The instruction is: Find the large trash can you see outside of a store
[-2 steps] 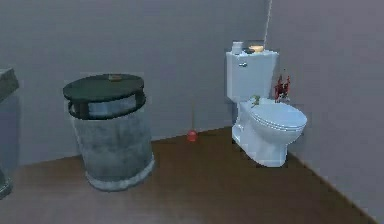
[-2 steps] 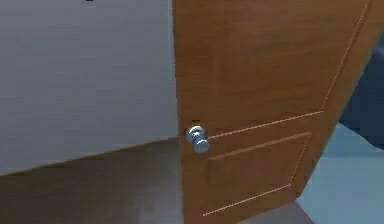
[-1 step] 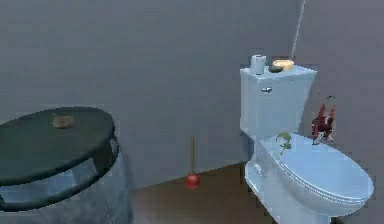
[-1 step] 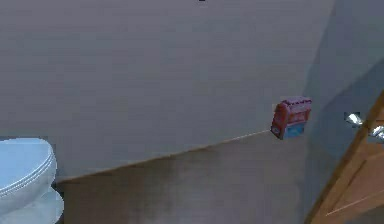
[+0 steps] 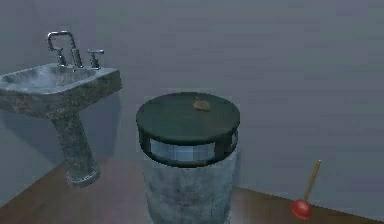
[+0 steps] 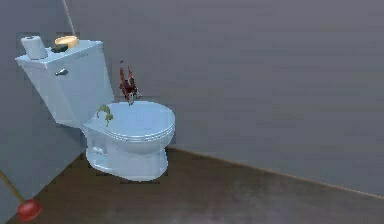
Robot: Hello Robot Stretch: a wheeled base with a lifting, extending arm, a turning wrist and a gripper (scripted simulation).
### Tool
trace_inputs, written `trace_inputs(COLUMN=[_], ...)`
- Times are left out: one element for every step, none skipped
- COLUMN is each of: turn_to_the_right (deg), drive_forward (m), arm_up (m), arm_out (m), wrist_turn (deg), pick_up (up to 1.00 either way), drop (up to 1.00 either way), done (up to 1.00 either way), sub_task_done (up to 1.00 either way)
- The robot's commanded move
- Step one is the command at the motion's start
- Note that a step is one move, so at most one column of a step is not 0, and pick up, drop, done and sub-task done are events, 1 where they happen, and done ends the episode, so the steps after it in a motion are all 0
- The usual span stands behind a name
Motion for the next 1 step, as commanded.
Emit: trace_inputs(turn_to_the_right=[0.0], drive_forward=[0.0], arm_up=[0.0], arm_out=[0.0], wrist_turn=[0.0], pick_up=[0.0], drop=[0.0], done=[1.0], sub_task_done=[0.0])
